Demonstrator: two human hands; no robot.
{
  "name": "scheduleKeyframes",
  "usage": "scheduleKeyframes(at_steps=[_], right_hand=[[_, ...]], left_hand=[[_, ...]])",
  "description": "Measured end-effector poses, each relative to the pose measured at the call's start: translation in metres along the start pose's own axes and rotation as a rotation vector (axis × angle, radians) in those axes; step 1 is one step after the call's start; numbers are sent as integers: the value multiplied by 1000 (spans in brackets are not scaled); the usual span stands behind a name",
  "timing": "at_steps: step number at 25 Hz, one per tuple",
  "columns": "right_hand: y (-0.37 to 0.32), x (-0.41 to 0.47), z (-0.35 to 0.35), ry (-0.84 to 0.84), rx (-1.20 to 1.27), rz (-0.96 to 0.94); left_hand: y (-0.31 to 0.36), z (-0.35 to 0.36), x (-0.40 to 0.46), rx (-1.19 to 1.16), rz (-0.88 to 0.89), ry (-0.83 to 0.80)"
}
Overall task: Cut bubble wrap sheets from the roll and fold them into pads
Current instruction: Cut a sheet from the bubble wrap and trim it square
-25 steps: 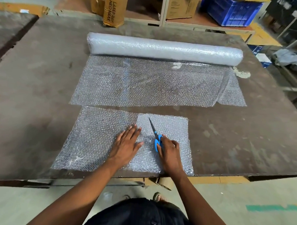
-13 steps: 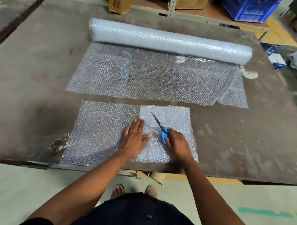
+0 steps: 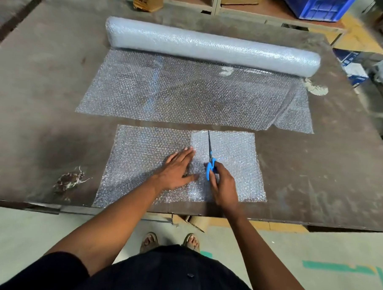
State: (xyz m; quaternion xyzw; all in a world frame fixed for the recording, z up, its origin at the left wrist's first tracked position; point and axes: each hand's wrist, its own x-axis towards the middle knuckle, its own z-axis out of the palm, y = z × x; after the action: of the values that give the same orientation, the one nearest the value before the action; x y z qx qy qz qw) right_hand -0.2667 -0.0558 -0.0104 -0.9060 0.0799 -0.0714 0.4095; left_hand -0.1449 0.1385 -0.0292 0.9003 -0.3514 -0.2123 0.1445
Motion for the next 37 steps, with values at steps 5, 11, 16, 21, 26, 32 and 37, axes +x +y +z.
scheduleKeyframes(at_steps=[5, 11, 16, 21, 26, 32, 37], right_hand=[[-40, -6, 22, 39, 421, 283], [-43, -23, 23, -116, 725, 521], [-50, -41, 18, -268, 721, 666], [-58, -66, 24, -254, 747, 754], [-60, -98, 40, -175, 687, 755], [-69, -128, 43, -210, 703, 739], [-68, -155, 43, -272, 719, 745]], left_hand=[[3, -29, 7, -34, 67, 1], [9, 20, -47, -307, -35, 480], [4, 47, -87, -260, 103, 452], [-12, 43, -87, -195, 187, 405], [-18, 47, -83, -149, 259, 426], [-11, 45, -88, -73, 290, 479], [-15, 45, -96, -54, 224, 430]])
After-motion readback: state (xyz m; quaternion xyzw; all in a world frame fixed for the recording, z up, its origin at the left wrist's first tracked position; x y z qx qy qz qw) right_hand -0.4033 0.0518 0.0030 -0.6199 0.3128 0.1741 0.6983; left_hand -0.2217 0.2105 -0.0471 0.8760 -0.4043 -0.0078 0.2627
